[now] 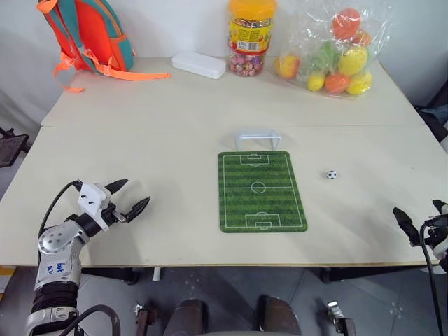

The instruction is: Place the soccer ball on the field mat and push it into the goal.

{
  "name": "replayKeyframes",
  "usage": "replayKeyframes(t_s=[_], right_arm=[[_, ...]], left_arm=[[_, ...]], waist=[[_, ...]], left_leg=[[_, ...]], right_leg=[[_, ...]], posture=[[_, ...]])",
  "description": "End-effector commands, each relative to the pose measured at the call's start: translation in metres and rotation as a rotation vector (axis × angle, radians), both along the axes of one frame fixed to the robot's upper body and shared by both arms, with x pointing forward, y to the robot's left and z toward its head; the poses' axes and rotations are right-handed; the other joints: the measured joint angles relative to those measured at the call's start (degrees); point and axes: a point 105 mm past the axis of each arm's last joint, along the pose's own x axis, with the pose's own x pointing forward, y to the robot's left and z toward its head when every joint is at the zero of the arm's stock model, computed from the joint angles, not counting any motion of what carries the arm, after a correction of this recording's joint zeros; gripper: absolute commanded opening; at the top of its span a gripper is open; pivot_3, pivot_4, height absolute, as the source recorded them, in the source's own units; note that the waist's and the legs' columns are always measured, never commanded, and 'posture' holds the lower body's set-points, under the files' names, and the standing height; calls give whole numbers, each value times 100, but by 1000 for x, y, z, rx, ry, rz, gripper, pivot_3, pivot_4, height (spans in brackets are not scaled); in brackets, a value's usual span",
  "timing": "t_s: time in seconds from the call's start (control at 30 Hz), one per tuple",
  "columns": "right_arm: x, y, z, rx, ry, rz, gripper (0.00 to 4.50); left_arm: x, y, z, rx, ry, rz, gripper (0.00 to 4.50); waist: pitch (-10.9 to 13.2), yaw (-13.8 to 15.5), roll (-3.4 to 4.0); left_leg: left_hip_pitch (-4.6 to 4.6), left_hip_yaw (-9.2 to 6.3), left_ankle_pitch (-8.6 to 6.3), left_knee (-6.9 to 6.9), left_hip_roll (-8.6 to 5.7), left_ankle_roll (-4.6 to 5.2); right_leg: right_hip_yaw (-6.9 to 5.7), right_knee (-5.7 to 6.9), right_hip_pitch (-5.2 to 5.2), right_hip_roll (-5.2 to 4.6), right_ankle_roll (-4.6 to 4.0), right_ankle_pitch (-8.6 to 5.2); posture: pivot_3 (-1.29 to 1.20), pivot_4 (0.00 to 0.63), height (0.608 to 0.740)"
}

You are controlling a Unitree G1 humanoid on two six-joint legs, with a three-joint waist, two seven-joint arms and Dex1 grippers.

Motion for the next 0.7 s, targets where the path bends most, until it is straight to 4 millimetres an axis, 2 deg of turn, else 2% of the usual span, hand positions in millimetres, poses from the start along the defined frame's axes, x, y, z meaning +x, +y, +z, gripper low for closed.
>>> replayKeyframes(t_s=[0.03,0.13,0.3,0.5,0.6,0.63,0.7], right_arm=[[0,-3,11,-8,-37,-7,4458],[1,-2,18,-7,-45,5,4458],[11,9,37,13,-52,68,4458],[51,57,66,50,-8,281,4458],[66,75,63,31,45,349,4458],[75,85,61,31,60,389,4458],[93,102,55,54,90,461,4458]], left_arm=[[0,-2,13,-1,-41,-23,4500],[1,-2,18,-59,-26,-2,4500],[0,-9,19,-32,11,-37,4500],[-3,-37,33,5,-29,-270,4500],[-6,-50,37,15,-47,-368,4500],[-12,-60,43,-40,-67,-470,4500],[-17,-66,47,-23,-85,-557,4500]], waist=[[0,2,0],[1,3,-1],[1,2,-1],[5,-16,-3],[5,3,-4],[5,14,-4],[5,-6,-4]], left_leg=[[0,0,0,0,0,0],[-1,0,0,1,0,0],[-1,2,0,2,1,1],[-8,20,0,15,19,-2],[-12,18,-2,20,34,-12],[-15,18,-2,19,34,-12],[-45,18,-3,31,33,-11]], right_leg=[[0,0,0,0,0,0],[1,0,0,0,0,0],[3,1,-1,0,0,0],[14,5,-17,17,-17,10],[14,6,-23,34,-23,14],[14,6,-26,35,-23,14],[11,5,-47,34,-23,14]], posture=[[0,150,740],[0,150,740],[0,150,740],[0,150,740],[0,150,740],[0,150,740],[0,150,740]])
